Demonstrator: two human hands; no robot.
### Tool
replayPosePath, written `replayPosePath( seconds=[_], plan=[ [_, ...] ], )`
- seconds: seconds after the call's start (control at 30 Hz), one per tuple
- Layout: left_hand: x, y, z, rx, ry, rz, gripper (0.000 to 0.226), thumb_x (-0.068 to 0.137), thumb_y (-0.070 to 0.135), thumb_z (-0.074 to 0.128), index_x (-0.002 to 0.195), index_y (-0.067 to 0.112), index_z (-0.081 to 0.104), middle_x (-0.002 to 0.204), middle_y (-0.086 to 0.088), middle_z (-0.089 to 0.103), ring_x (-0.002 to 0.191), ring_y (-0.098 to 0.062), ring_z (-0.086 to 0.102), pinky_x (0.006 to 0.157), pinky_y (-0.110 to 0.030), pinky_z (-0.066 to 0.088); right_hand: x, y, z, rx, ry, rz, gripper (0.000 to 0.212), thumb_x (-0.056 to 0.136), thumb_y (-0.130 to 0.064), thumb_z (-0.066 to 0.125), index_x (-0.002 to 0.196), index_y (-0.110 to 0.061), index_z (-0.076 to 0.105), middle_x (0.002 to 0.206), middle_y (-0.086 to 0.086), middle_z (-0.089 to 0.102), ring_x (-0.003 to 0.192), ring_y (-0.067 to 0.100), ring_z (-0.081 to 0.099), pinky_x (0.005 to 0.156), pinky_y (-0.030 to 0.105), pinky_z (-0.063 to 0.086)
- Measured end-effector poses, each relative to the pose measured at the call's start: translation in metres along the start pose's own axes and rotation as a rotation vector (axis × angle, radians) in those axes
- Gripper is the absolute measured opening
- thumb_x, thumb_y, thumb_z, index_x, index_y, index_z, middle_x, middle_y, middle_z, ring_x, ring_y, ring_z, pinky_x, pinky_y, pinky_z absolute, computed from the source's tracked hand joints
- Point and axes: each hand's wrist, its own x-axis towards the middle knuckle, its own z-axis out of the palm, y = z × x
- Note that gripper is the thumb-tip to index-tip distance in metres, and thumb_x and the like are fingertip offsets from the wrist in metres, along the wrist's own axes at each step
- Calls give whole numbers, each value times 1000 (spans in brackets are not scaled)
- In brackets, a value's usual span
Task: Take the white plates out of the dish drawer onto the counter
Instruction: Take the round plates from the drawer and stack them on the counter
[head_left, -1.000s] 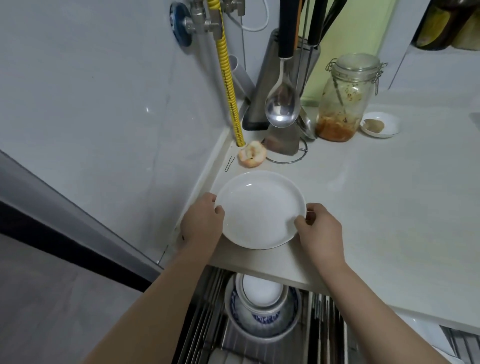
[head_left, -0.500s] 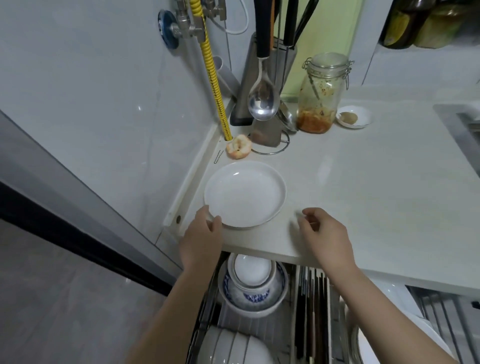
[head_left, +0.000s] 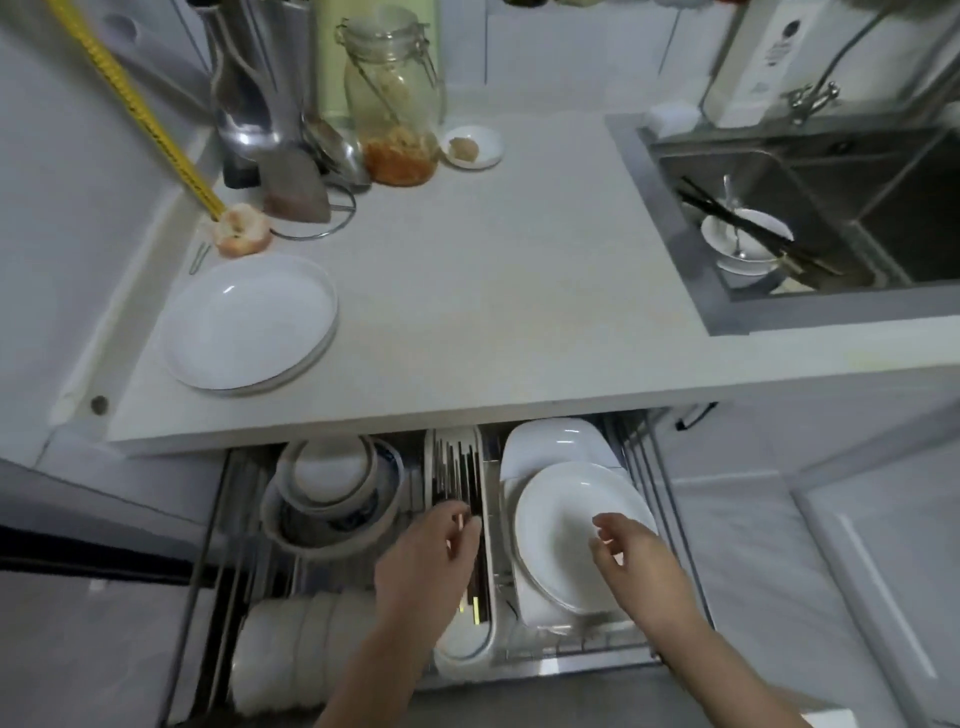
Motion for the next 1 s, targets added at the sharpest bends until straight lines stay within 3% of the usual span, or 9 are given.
replayPosePath(
  seconds=[0.07,0.17,0.3,0.4,0.77,1.0],
  plan=[
    [0,10,24,56,-71,33,22,91,55,39,104,43,52,82,20,61,68,5,54,58,-18,39,2,23,-5,-60,-4,41,29,91,-23,52,120,-21,59,109,2,67,95,19,64,79,30,52],
    [4,22,58,105,-147,60,27,92,54,38,105,37,54,88,15,65,75,-2,58,67,-25,47,10,51,-12,-140,-10,93,31,91,-22,50,121,-20,57,114,5,64,103,22,62,80,31,52],
    [21,30,94,212,-212,23,44,95,48,35,134,29,42,111,7,66,99,-15,64,68,-27,42,26,74,-12,-254,-37,180,26,93,-23,46,116,-14,54,113,9,61,104,27,61,79,35,51],
    [32,32,109,290,-236,-27,44,96,43,35,134,21,38,105,0,66,93,-20,65,67,-30,47,38,79,-7,-318,-97,207,24,95,-24,43,113,-9,51,112,11,63,103,29,63,78,35,51],
    [50,24,123,388,-281,-32,34,95,31,36,125,15,41,93,-7,68,86,-26,66,63,-29,42,60,84,13,-328,-134,288,30,92,-8,44,121,-6,38,103,10,70,95,29,67,73,33,49],
    [42,23,111,306,-227,-36,38,95,32,38,133,24,40,90,-2,67,79,-20,64,60,-27,43,54,79,1,-202,-93,255,11,91,-15,45,100,-11,38,98,14,67,90,33,64,63,31,39]
  ],
)
